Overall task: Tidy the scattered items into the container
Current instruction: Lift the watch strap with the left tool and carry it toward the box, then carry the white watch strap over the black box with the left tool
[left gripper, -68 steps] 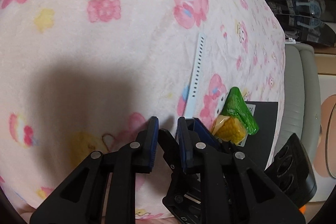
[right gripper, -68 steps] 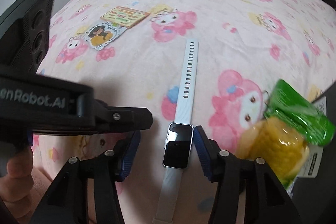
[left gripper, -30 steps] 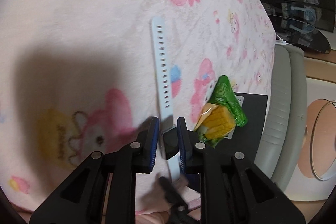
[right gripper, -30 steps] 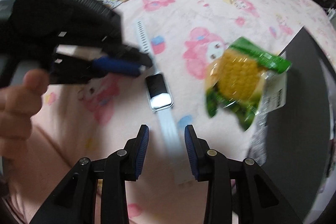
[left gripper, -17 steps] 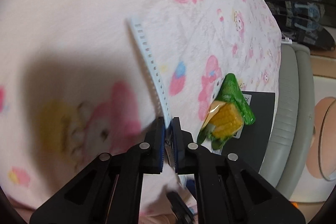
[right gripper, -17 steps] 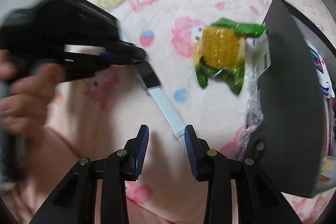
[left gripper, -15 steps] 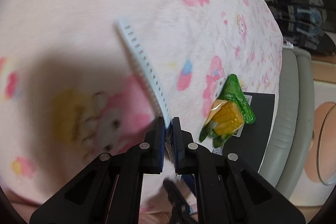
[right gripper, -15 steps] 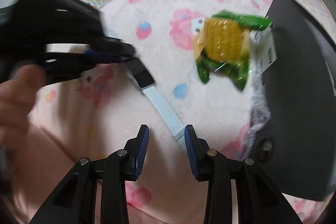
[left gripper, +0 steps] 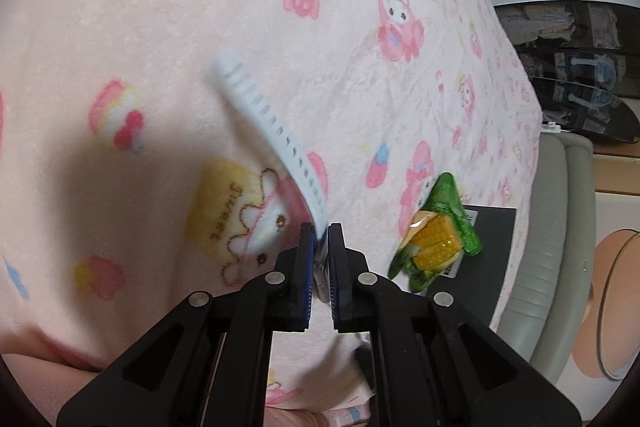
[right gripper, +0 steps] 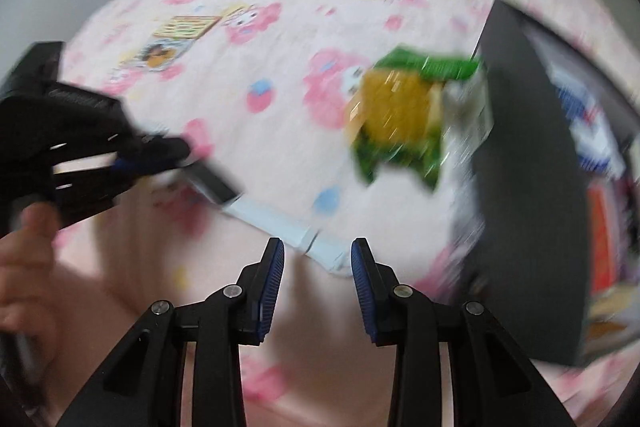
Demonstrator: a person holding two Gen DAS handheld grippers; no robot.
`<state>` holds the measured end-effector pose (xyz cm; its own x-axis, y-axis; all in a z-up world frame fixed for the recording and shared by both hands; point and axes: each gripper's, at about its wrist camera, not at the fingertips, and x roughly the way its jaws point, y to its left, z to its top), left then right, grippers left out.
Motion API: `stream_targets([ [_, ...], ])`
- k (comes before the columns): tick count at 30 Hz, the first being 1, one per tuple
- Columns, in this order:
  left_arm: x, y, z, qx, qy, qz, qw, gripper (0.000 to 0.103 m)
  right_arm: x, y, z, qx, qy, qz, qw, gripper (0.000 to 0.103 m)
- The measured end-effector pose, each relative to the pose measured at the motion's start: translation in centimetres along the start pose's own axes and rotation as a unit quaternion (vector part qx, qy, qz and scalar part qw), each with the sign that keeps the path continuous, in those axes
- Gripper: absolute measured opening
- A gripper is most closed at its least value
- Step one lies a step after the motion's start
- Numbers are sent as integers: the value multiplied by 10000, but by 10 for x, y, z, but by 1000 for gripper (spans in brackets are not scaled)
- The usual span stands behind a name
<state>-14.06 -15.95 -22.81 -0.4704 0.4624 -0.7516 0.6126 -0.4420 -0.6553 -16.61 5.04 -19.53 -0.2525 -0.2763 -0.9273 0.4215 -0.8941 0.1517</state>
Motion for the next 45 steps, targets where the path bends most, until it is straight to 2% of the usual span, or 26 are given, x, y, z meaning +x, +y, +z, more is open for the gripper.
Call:
stream_targets([
  [3, 0, 1, 2, -49, -1, -59, 10000, 5, -1, -2, -8, 343, 219, 428, 9983, 31],
  [6, 2, 4, 2, -139, 71, 38, 9999, 5, -6, 6, -13, 316, 301, 692, 9966, 31],
  [9, 2, 7, 1, -206, 126, 152, 9996, 5, -1, 6, -16, 544, 369, 871, 9940, 31],
  [10, 2, 10, 2, -278, 123, 150, 9994, 9, 3, 3, -14, 688, 378, 919, 9927, 31],
  [11, 1, 12, 2, -354, 111, 115, 9992, 16, 6, -1, -12, 871, 374, 978, 9907, 31],
  [12, 0, 14, 2, -429, 99, 75, 9990, 20, 10, -7, -10, 1132, 380, 1050, 9873, 31],
  [15, 2, 15, 4, -476, 76, 73, 9988, 20, 16, -23, -9, 1919, 269, 1287, 9726, 36],
  [17, 3, 12, 4, -393, 63, 103, 9992, 19, 11, -28, -11, 2149, 113, 1346, 9672, 36],
  [20, 2, 5, 4, -184, 6, 191, 9996, 19, 9, -29, -9, 2199, -49, 1291, 9669, 36],
  [24, -3, -7, 1, 231, -187, 576, 9979, 19, 7, -24, 6, 1966, -234, 1187, 9730, 37],
  [27, -5, -9, 0, 328, -212, 699, 9968, 19, 4, -23, 12, 1953, -343, 1310, 9714, 37],
  [31, -4, -2, 4, 135, -196, 540, 9983, 19, 18, -30, 13, 2397, -276, 1678, 9558, 40],
  [33, -6, -4, 7, 172, -333, 551, 9978, 19, 30, -41, 13, 2907, -307, 1993, 9353, 40],
  [35, -3, -5, 9, 147, -370, 629, 9972, 19, 39, -44, 14, 3100, -317, 2050, 9278, 40],
  [39, 3, 3, 12, -101, -187, 622, 9978, 19, 36, -36, 11, 2876, -196, 1869, 9391, 39],
  [42, 4, 1, 10, -38, -124, 621, 9980, 19, 35, -38, -5, 3171, 275, 2103, 9244, 39],
  [43, 5, -1, 10, 3, -120, 645, 9978, 19, 36, -40, -7, 3242, 313, 2198, 9196, 39],
  [45, 6, 0, 11, -26, -121, 642, 9979, 19, 38, -45, -4, 3243, 181, 2107, 9220, 39],
])
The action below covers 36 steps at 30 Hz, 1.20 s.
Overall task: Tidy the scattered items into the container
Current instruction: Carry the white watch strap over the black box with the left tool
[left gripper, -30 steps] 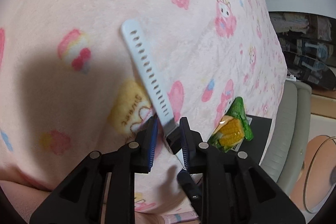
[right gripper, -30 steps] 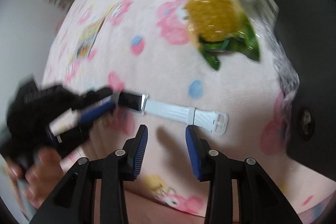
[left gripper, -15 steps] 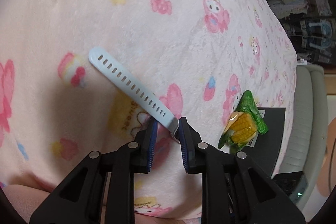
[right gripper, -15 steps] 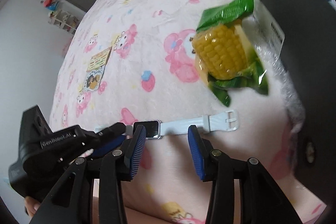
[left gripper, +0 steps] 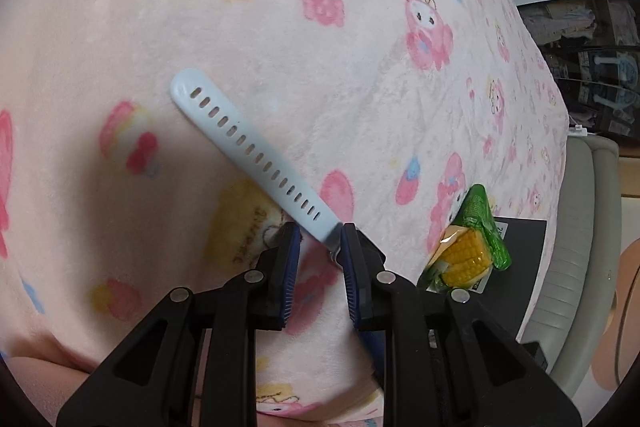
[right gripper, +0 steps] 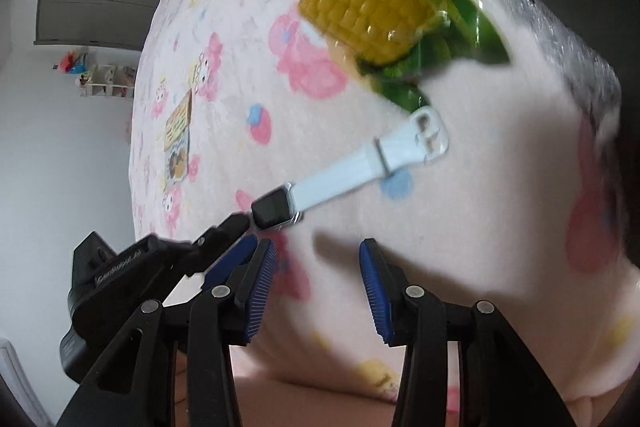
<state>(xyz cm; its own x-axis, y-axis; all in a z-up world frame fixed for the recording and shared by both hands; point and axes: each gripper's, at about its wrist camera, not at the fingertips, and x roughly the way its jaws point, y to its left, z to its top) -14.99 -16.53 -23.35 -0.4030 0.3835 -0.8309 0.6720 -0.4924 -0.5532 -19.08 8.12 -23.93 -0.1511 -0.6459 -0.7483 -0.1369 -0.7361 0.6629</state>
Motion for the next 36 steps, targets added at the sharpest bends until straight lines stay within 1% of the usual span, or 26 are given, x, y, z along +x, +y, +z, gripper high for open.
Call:
stream_targets([
  [4, 0, 5, 5, -173, -100, -102, 9997, 19, -1, 6, 10, -177, -470, -166, 9986, 39],
  [6, 2, 6, 7, -204, -109, -134, 9996, 19, 1, 13, 13, -399, -652, -270, 9967, 39],
  [9, 4, 0, 8, -63, -121, -60, 9999, 19, 12, 15, 18, -700, -618, -447, 9946, 38],
  [10, 4, -1, 8, -12, -136, -32, 9999, 19, 13, 15, 19, -745, -606, -482, 9942, 35],
  [12, 3, -3, 9, 41, -158, -49, 9999, 16, 11, 16, 19, -872, -640, -531, 9927, 31],
  [14, 2, -3, 9, 36, -170, -87, 9998, 15, 9, 18, 17, -1006, -658, -624, 9908, 25],
  [16, 1, 0, 10, -52, -178, -138, 9997, 15, 6, 24, 16, -1141, -672, -674, 9889, 12],
  [19, -4, 12, 15, -396, -280, -281, 9984, 16, -1, 34, 12, -1349, -803, -693, 9852, 11],
  [21, -7, 18, 18, -530, -376, -308, 9974, 17, 0, 30, 15, -1175, -807, -519, 9884, 12],
  [22, -7, 18, 20, -516, -401, -291, 9974, 17, 3, 25, 18, -1051, -758, -443, 9906, 13],
  [25, -7, 9, 20, -230, -467, -89, 9986, 16, 13, 13, 27, -736, -635, -239, 9950, 15],
  [26, -8, 5, 19, -101, -516, -20, 9986, 13, 16, 11, 29, -701, -610, -205, 9955, 15],
  [27, -10, 1, 18, 11, -564, 15, 9984, 12, 16, 13, 29, -775, -608, -224, 9949, 15],
  [29, -15, -7, 15, 257, -689, 133, 9972, 9, 14, 24, 28, -1167, -609, -408, 9905, 11],
  [30, -19, -14, 13, 449, -794, 229, 9956, 9, 11, 31, 25, -1380, -648, -487, 9871, 7],
  [32, -28, -25, 9, 806, -1009, 335, 9911, 6, 5, 44, 19, -1708, -719, -579, 9810, 4],
  [34, -40, -34, 2, 1126, -1161, 261, 9865, 6, -4, 52, 14, -1857, -761, -562, 9780, 4],
  [36, -49, -38, -5, 1326, -1225, 133, 9835, 6, -17, 60, 8, -2013, -812, -521, 9748, 3],
])
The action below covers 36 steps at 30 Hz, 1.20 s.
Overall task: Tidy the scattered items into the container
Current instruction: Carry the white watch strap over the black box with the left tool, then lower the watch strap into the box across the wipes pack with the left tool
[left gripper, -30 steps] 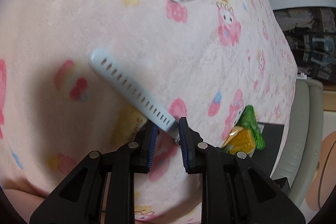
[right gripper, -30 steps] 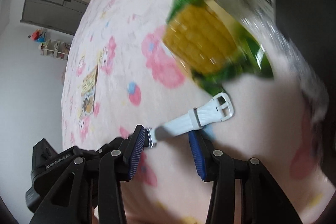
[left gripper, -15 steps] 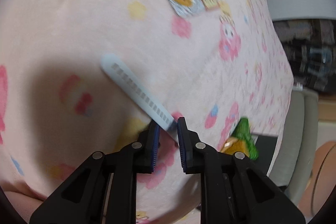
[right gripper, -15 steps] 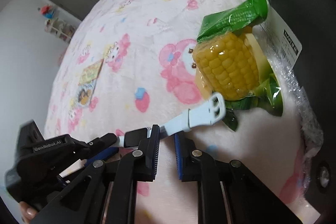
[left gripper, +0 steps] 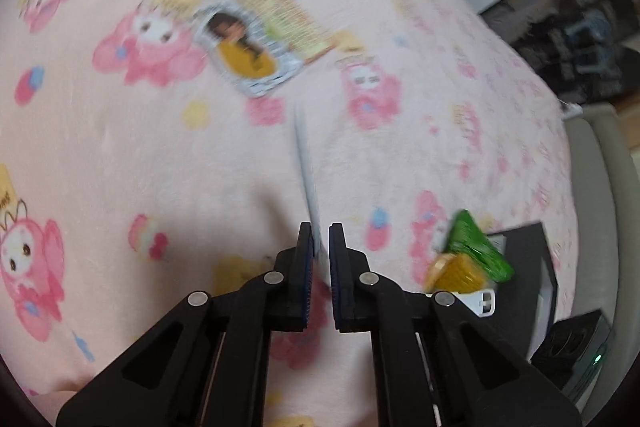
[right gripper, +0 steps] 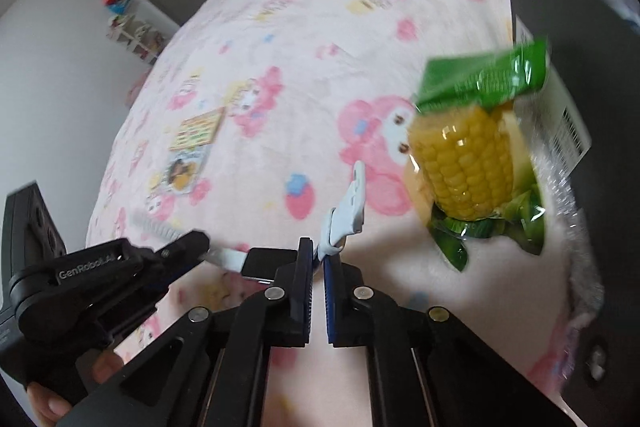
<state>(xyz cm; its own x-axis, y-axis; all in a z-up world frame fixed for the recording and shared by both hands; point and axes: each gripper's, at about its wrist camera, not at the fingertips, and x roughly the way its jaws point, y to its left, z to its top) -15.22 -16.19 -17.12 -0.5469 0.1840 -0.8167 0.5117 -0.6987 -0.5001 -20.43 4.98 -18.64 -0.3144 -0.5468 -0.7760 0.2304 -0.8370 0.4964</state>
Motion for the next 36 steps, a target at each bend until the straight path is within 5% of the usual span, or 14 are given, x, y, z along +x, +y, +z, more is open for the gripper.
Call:
stream_targets([
  [7, -26, -21, -15, 255, -31, -822, 9963, 6, -66, 12, 3, -480, -431, 16, 9979, 3],
  [20, -75, -113, -63, 1307, -365, -865, 9870, 6, -152, 0, 7, -814, -903, -206, 9924, 3],
  [36, -35, -247, -102, 2111, 79, -1170, 9704, 6, -224, -112, 46, -530, -1383, -430, 9880, 3],
])
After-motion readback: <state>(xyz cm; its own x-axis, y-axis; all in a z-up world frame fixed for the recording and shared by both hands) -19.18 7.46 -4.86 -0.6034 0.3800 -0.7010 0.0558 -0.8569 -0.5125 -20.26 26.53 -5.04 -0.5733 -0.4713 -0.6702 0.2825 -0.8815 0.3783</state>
